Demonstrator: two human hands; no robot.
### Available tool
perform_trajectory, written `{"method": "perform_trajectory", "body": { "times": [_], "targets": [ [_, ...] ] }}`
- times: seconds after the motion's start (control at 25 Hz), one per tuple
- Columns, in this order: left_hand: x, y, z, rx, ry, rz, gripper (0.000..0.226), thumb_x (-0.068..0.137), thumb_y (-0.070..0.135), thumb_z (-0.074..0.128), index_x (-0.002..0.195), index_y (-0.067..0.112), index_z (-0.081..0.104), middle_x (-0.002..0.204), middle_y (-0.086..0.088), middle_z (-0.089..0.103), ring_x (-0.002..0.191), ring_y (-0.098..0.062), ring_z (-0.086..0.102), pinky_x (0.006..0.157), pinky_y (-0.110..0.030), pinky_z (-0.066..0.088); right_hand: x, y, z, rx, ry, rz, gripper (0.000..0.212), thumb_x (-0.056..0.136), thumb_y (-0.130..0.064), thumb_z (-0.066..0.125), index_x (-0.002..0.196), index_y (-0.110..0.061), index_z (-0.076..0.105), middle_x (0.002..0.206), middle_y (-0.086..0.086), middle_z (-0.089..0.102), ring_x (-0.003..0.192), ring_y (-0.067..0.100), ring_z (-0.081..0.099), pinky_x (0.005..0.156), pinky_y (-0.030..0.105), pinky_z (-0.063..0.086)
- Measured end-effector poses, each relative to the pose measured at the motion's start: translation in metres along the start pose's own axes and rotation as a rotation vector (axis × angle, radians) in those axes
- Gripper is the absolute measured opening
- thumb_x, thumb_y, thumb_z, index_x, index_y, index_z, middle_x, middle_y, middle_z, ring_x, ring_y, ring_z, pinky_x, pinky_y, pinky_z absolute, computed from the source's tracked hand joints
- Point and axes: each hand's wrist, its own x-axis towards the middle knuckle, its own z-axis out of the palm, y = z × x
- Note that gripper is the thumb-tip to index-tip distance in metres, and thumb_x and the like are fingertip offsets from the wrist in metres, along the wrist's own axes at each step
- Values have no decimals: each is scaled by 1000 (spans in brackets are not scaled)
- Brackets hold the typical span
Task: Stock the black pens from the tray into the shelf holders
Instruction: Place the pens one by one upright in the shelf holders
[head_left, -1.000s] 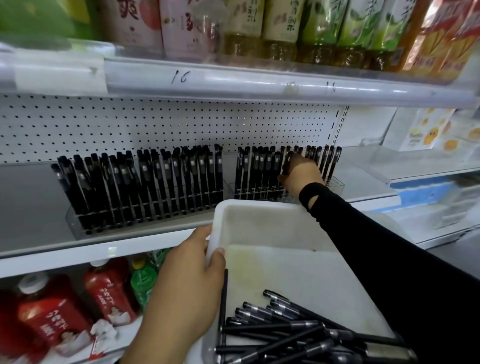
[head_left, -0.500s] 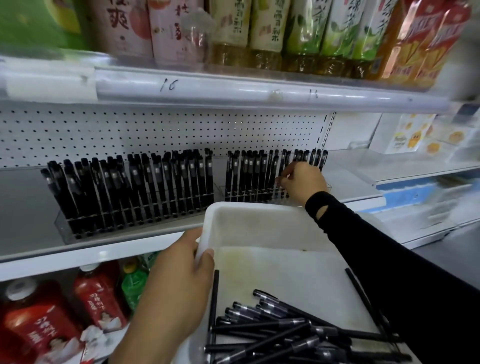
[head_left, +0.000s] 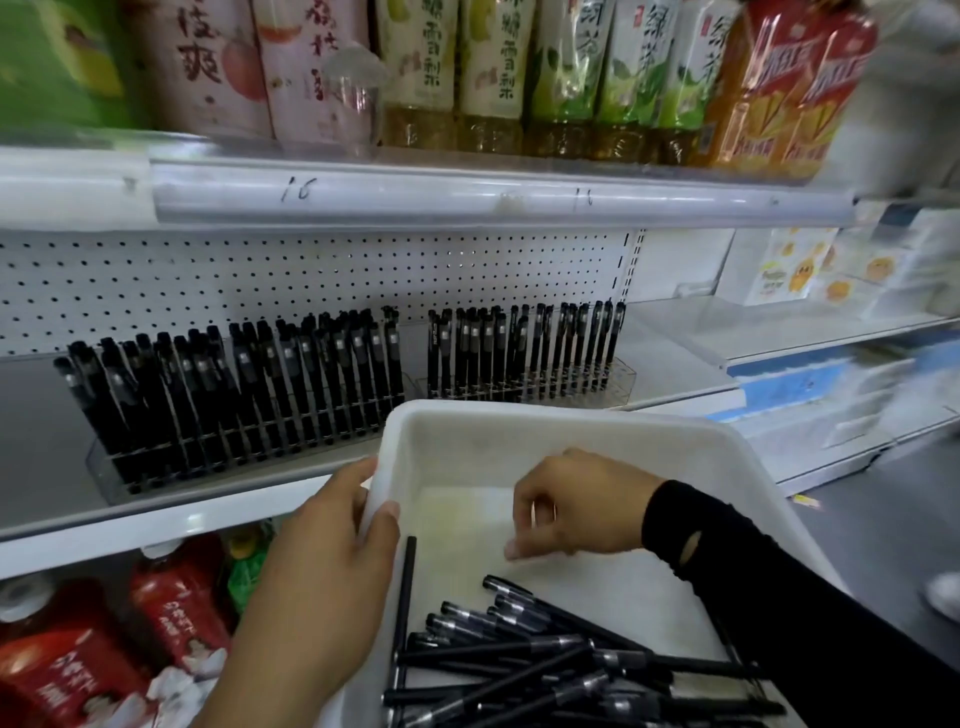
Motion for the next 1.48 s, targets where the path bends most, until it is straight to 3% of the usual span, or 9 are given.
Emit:
{"method": "perform_trajectory", "body": {
  "times": [0.08, 0.28, 0.48, 0.72, 0.84, 0.92, 1.04, 1.2, 1.48],
  "targets": [
    [-2, 0, -1, 5, 16, 7, 31, 99, 28, 51, 126, 45, 55, 86, 24, 69, 78, -1, 67, 68, -27, 50, -3, -5, 9, 72, -175, -8, 40, 72, -60, 79, 86, -23, 70, 74, -4, 73, 57, 4, 62, 64, 24, 54],
    [-1, 2, -3, -6, 12, -4, 33, 98, 28, 51, 127, 44, 56, 89, 29, 67, 81, -4, 70, 79, -39, 56, 5, -15, 21, -73, -297, -85, 40, 74, -53, 81, 89, -17, 69, 83, 1, 73, 65, 12, 59, 71, 32, 56],
    [0, 1, -2, -10, 18, 2, 31, 98, 30, 51, 124, 44, 57, 86, 20, 69, 77, -7, 70, 77, -41, 56, 7, -7, 24, -41, -146, -119, 48, 78, -56, 76, 72, -11, 60, 62, -1, 54, 58, 15, 48, 60, 31, 44],
    [-2, 2, -3, -3, 16, 6, 30, 98, 30, 51, 123, 44, 57, 85, 23, 66, 73, -8, 69, 75, -42, 56, 4, 4, 8, 202, -52, -86, 39, 89, -44, 70, 73, -9, 65, 51, -8, 60, 45, 2, 55, 54, 21, 48],
    [-2, 1, -3, 1, 20, 15, 31, 98, 28, 50, 126, 42, 56, 88, 25, 66, 74, -6, 69, 75, -39, 56, 4, 8, 6, 326, -77, -55, 28, 90, -38, 71, 71, -17, 66, 60, 1, 67, 51, 11, 61, 56, 23, 51],
    [-1, 0, -2, -5, 16, 11, 32, 99, 29, 50, 127, 42, 56, 89, 28, 65, 74, -3, 68, 73, -35, 55, 3, 12, -1, 446, -65, -40, 21, 91, -30, 71, 81, -12, 70, 71, 8, 72, 59, 15, 65, 59, 24, 54],
    [1, -2, -1, -19, 3, -2, 31, 99, 28, 50, 126, 42, 56, 90, 34, 63, 71, 4, 65, 65, -27, 49, -2, 16, -27, 664, 89, -36, 19, 97, -20, 62, 98, -3, 68, 84, 10, 76, 69, 18, 72, 61, 25, 57],
    [8, -4, 2, -24, -9, -16, 30, 99, 25, 52, 122, 43, 60, 86, 29, 67, 74, -1, 67, 67, -28, 50, 1, 22, -62, 855, 434, -18, 16, 101, -18, 55, 94, -5, 63, 85, 16, 75, 75, 27, 76, 63, 28, 62],
    [17, -6, 7, -1, -6, -15, 29, 99, 23, 52, 119, 39, 63, 77, 24, 68, 65, 0, 63, 59, -25, 43, 53, 49, -90, 808, 867, 139, 4, 99, -10, 59, 102, -12, 61, 98, 15, 71, 75, 23, 75, 77, 39, 63]
  ]
}}
